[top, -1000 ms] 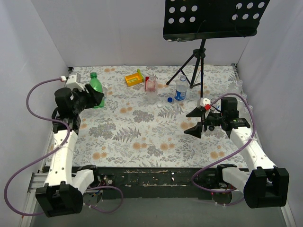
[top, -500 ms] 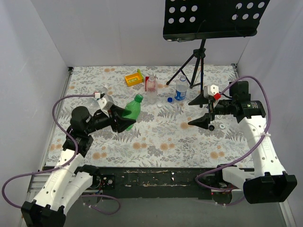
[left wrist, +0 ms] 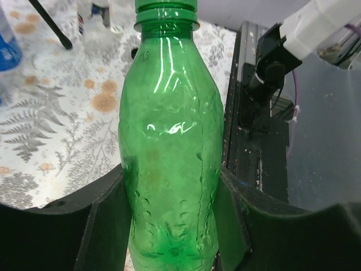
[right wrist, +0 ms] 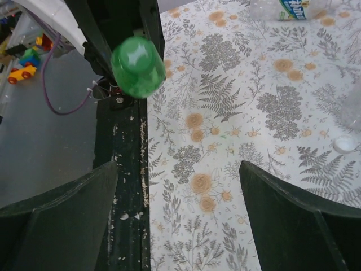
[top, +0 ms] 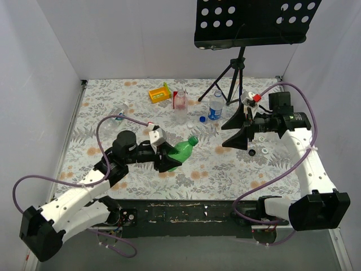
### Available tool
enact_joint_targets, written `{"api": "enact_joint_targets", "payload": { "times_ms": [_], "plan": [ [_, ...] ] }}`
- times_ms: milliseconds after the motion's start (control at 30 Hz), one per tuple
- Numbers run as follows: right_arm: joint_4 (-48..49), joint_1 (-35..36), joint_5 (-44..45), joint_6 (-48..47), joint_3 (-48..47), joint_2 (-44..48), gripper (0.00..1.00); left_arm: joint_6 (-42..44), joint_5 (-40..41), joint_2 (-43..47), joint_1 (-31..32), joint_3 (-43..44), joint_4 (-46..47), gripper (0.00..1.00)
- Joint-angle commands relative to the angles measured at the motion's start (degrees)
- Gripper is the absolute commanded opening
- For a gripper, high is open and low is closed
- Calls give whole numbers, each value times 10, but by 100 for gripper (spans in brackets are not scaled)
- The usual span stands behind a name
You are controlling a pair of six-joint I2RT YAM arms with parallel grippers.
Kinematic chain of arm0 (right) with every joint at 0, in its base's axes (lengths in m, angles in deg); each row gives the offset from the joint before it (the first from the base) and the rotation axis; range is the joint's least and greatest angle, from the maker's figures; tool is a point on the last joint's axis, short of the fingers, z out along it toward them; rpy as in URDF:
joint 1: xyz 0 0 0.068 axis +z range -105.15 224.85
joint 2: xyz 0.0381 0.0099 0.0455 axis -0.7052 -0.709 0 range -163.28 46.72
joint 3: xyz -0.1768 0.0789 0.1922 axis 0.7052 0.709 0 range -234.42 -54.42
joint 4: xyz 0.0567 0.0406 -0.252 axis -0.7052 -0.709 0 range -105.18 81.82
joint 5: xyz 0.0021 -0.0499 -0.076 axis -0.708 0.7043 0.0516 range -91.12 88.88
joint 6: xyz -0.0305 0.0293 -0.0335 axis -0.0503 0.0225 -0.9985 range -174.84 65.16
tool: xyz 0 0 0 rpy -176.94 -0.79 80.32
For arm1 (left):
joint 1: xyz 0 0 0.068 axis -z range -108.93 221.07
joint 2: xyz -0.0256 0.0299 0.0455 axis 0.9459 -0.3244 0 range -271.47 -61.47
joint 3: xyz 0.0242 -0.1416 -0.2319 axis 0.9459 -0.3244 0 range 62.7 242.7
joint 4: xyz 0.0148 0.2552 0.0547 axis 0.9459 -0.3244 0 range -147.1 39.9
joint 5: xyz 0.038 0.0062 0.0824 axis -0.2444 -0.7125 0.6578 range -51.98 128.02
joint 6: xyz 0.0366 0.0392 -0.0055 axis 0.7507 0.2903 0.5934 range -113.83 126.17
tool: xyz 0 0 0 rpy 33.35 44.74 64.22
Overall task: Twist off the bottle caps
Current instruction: Unscrew the bottle cap from the plastic bottle.
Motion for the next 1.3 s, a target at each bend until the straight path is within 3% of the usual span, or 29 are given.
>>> {"api": "enact_joint_targets", "payload": {
  "times_ms": [0, 333, 967, 1067, 1200, 1267],
  "plan": [
    [57, 20, -1, 112, 3, -13, 95, 47, 67, -53, 50, 14, 3, 6],
    [113, 108, 128, 194, 33, -60, 92, 95, 162, -156, 149, 43, 5, 5],
    [86, 144, 155, 178, 52, -78, 77, 87, 191, -166, 160, 33, 26, 4],
    [83, 145, 143, 175, 47, -83, 66, 87, 190, -165, 159, 32, 27, 4],
    [66, 148, 120, 153, 36, -89, 38, 90, 188, -161, 159, 28, 27, 4],
    [43, 147, 104, 122, 30, -89, 28, 91, 187, -152, 159, 20, 30, 4]
  ]
}}
